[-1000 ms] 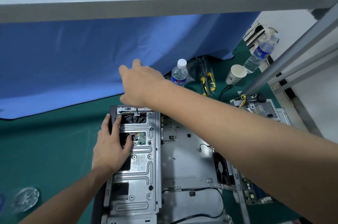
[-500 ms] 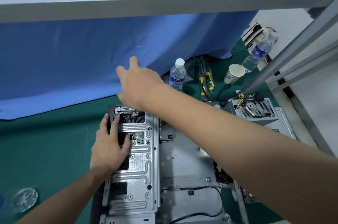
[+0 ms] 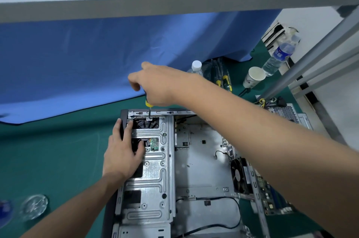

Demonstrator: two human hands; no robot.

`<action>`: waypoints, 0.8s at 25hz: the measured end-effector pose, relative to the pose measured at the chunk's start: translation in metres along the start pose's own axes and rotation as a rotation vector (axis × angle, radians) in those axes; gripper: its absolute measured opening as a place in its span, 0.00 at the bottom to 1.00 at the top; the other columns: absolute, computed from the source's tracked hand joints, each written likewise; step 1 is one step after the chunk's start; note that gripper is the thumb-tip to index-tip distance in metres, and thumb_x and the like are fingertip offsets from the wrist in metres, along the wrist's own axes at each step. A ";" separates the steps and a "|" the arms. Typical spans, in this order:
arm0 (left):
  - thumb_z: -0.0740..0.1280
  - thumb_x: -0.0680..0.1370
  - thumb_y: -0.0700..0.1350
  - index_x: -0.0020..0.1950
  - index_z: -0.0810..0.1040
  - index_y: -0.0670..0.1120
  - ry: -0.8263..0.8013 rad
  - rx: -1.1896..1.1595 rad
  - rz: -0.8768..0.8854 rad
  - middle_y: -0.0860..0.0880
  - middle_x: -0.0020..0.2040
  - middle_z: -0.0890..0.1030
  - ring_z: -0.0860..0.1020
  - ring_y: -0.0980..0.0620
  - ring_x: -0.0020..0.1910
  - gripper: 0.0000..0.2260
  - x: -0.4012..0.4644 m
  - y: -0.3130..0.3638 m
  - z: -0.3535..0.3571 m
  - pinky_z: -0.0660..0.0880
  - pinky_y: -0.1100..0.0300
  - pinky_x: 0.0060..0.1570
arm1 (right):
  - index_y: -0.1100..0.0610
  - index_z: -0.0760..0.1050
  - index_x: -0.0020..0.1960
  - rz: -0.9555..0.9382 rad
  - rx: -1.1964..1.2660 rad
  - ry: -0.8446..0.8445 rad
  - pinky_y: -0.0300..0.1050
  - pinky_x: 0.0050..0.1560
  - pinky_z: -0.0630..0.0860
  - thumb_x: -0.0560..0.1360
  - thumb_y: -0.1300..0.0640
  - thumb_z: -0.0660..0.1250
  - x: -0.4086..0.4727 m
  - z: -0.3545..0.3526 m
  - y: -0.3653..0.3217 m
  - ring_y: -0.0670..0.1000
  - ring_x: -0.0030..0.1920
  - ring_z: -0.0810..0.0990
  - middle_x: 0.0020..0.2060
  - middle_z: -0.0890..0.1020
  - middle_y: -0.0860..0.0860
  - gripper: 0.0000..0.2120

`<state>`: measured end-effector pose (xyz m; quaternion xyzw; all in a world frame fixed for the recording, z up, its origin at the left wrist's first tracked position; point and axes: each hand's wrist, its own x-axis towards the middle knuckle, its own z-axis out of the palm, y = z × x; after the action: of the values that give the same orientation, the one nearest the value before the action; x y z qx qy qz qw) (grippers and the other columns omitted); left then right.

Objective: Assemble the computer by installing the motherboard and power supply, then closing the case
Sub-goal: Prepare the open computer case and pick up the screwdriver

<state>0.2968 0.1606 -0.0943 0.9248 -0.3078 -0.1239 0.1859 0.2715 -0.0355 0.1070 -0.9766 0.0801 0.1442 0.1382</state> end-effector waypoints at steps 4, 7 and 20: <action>0.65 0.78 0.55 0.79 0.59 0.50 0.001 0.002 -0.008 0.50 0.80 0.51 0.61 0.44 0.74 0.31 0.001 0.000 0.000 0.73 0.42 0.59 | 0.54 0.66 0.45 0.119 -0.285 0.303 0.45 0.29 0.57 0.83 0.46 0.58 -0.004 0.023 -0.017 0.54 0.38 0.70 0.31 0.64 0.48 0.13; 0.65 0.78 0.55 0.79 0.60 0.50 0.001 0.001 -0.003 0.50 0.80 0.51 0.61 0.44 0.73 0.31 0.000 0.000 -0.001 0.73 0.41 0.59 | 0.56 0.65 0.50 0.185 -0.067 0.233 0.47 0.33 0.61 0.82 0.44 0.57 0.002 0.022 -0.012 0.54 0.35 0.69 0.41 0.69 0.51 0.15; 0.65 0.78 0.55 0.79 0.60 0.50 -0.003 -0.010 0.003 0.49 0.80 0.51 0.61 0.44 0.73 0.31 0.000 0.001 -0.002 0.73 0.42 0.59 | 0.59 0.68 0.56 0.022 0.001 0.084 0.48 0.35 0.66 0.78 0.59 0.62 0.001 0.012 0.002 0.56 0.38 0.73 0.49 0.69 0.54 0.08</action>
<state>0.2968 0.1608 -0.0920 0.9233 -0.3088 -0.1265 0.1902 0.2690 -0.0343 0.0951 -0.9808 0.0965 0.1045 0.1336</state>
